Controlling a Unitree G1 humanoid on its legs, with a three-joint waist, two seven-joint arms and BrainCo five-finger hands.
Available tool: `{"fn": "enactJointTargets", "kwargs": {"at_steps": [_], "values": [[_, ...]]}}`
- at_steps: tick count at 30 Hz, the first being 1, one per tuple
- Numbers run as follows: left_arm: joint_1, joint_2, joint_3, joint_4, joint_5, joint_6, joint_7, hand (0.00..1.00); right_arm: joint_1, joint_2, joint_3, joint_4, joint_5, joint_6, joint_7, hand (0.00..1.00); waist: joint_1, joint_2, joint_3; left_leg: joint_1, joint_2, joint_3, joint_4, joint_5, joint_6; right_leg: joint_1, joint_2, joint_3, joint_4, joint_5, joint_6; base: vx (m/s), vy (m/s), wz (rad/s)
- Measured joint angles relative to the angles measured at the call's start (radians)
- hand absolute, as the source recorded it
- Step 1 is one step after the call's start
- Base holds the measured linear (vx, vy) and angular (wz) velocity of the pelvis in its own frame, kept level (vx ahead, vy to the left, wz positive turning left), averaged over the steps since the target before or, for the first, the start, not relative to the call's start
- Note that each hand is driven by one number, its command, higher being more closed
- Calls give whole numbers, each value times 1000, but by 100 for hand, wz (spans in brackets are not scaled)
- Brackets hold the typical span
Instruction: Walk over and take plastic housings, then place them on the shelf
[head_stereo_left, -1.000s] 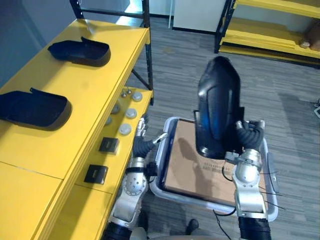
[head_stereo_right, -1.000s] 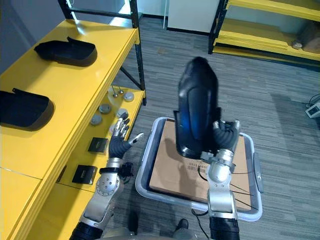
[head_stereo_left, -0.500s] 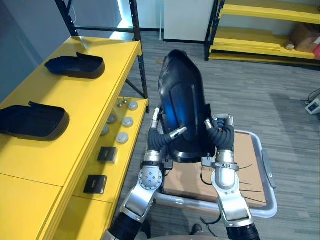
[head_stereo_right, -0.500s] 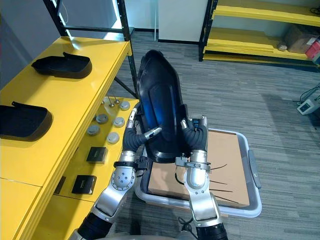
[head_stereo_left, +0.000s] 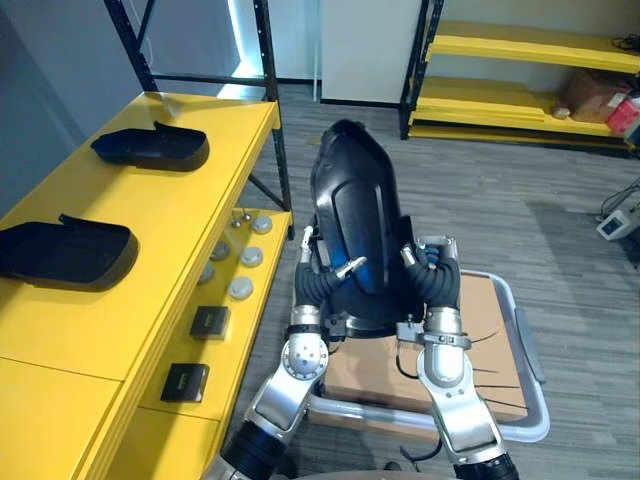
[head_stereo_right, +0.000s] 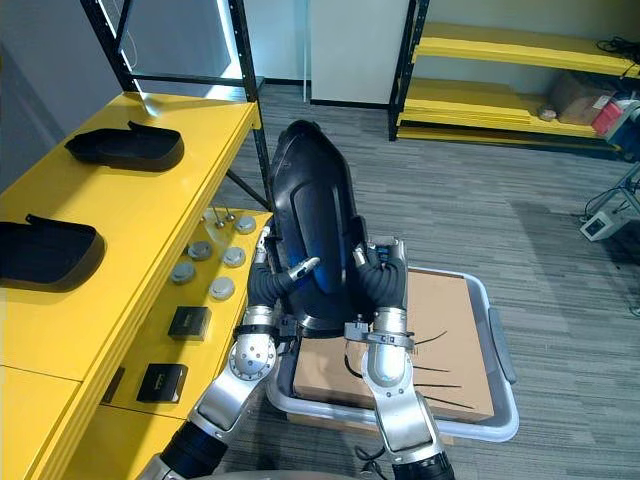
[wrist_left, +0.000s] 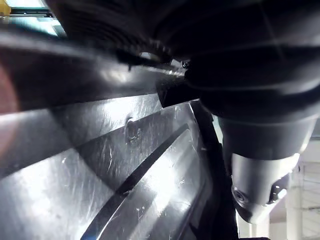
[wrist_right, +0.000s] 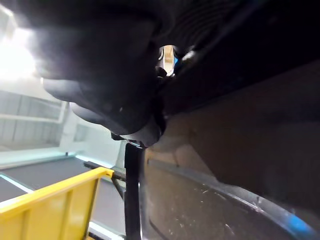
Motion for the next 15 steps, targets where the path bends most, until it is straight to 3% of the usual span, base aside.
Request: {"fn": "enactJointTargets", "kwargs": {"at_steps": [4, 5, 11, 14, 15], "values": [[0, -1, 0, 2, -46, -2, 0, 0, 0, 0, 2, 0, 1, 0, -17, 100, 0, -7, -4, 0, -1, -5, -1, 0, 0, 2, 0, -5, 0, 0, 0, -8, -7, 4], [0, -1, 0, 5, -62, -2, -10, 100, 0, 0, 2, 0, 3, 0, -16, 100, 0, -8, -5, -1, -1, -6, -1, 0, 0, 2, 0, -6, 0, 0, 0, 0, 0, 0], [0, 9, 3, 31, -125, 0, -143, 100, 0, -15, -20, 1, 38, 0, 13, 100, -2, -10, -10, -1, -1, -11, -1, 1, 1, 2, 0, -11, 1, 0, 0, 0, 0, 0], [1, 13, 2, 37, -154, -1, -176, 100, -1, -23, -25, 1, 50, 0, 26, 100, -5, -10, -15, -2, -1, -11, -1, 1, 1, 2, 0, -11, 1, 0, 0, 0, 0, 0], [1, 15, 2, 37, -165, -1, -180, 100, -2, -23, -25, 1, 51, -1, 29, 0, -8, -9, -20, -2, -1, -11, -1, 1, 1, 2, 0, -11, 1, 0, 0, 0, 0, 0]]}}
